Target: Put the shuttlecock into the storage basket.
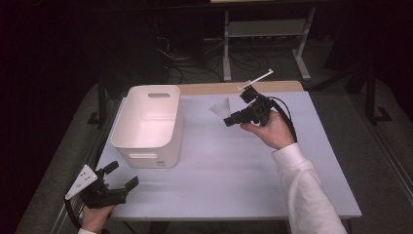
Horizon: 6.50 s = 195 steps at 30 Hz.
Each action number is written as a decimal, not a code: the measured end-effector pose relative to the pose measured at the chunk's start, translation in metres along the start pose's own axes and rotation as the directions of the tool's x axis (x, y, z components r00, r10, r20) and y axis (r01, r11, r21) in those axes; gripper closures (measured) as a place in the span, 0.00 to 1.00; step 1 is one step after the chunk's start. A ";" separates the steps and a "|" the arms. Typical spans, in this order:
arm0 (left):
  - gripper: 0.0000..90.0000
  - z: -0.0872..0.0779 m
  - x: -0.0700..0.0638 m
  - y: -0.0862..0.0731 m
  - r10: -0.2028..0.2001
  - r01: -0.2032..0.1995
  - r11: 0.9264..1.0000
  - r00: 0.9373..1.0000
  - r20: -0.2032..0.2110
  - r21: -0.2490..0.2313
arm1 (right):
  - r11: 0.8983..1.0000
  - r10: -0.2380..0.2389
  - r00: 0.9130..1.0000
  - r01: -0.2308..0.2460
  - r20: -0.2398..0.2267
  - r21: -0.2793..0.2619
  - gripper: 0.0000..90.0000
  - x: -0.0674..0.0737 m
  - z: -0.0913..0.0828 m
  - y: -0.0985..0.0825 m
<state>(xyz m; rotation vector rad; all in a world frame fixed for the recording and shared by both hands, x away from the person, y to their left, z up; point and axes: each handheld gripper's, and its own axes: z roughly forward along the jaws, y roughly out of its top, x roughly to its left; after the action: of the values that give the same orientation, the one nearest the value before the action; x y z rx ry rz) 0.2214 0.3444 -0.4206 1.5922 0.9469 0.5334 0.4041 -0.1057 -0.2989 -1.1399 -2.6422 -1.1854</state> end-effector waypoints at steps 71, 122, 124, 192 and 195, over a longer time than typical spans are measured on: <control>0.00 -0.001 0.001 0.000 0.003 -0.003 1.000 1.000 0.004 0.002 | 0.993 -0.119 0.990 0.119 -0.071 -0.003 0.71 0.067 0.036 0.069; 0.00 0.000 0.001 -0.001 0.001 -0.001 1.000 1.000 0.002 0.003 | 0.975 -0.213 0.967 0.220 -0.143 0.036 0.71 0.105 0.091 0.101; 0.00 0.000 0.000 -0.001 0.000 0.000 1.000 1.000 0.001 0.001 | 0.975 -0.213 0.966 0.221 -0.146 0.037 0.71 0.107 0.093 0.101; 0.00 0.001 0.001 -0.001 0.009 -0.009 1.000 1.000 0.003 0.014 | 0.979 -0.175 0.982 0.166 -0.076 -0.114 0.00 0.064 0.066 0.071; 0.00 0.001 0.001 -0.001 0.003 -0.003 1.000 1.000 -0.001 0.012 | 0.979 -0.177 0.982 0.167 -0.071 -0.120 0.00 0.059 0.060 0.065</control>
<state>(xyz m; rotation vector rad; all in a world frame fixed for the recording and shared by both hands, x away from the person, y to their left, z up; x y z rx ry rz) 0.2224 0.3449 -0.4217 1.6048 0.9509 0.5315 0.4175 -0.0017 -0.2824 -0.8689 -2.6878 -1.3955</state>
